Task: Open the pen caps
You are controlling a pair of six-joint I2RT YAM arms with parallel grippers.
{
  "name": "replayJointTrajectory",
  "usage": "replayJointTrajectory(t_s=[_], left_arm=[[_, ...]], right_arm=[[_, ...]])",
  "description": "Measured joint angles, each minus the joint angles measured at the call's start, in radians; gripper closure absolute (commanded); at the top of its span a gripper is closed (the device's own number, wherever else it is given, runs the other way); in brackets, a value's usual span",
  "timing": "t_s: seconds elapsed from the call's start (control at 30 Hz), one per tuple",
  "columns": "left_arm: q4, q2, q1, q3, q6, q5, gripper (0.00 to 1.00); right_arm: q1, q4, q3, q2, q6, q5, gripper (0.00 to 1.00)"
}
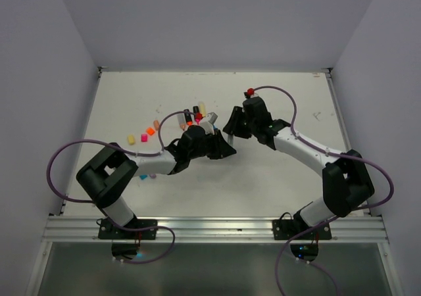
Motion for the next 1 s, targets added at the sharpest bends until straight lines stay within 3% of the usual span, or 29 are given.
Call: replayJointTrajectory(t_s=[0.17,0.27,0.57,0.77,0.9,1.0], left_arm=[[-0.008,-0.004,0.000,0.000,0.000,0.000,1.00],[-0.033,-0.013,0.000,0.000,0.001,-0.004,1.00],[-0.058,-0.027,0.000,-0.008,0.018,-0.007,1.00],[0.098,-0.054,0.009,-0.105,0.014,-0.027,1.00],[0.148,-0.083,0.014,-0.146,0.018,-0.029,1.00],[0.124,-0.124,0.002,-0.195,0.024,-0.008,1.00]], right_arm=[[0.007,-0.002,-0.009,0.001,-0.018,0.013,0.75],[0.013,-0.001,-0.014,0.004,-0.018,0.013,0.99],[0.032,0.002,-0.011,0.013,-0.005,0.076,1.00],[0.013,-0.049,0.041,0.033,0.029,0.057,1.00],[-0.061,-0.074,0.112,0.071,0.042,0.022,1.00],[-0.200,-0.058,0.207,0.114,0.024,0.056,1.00]])
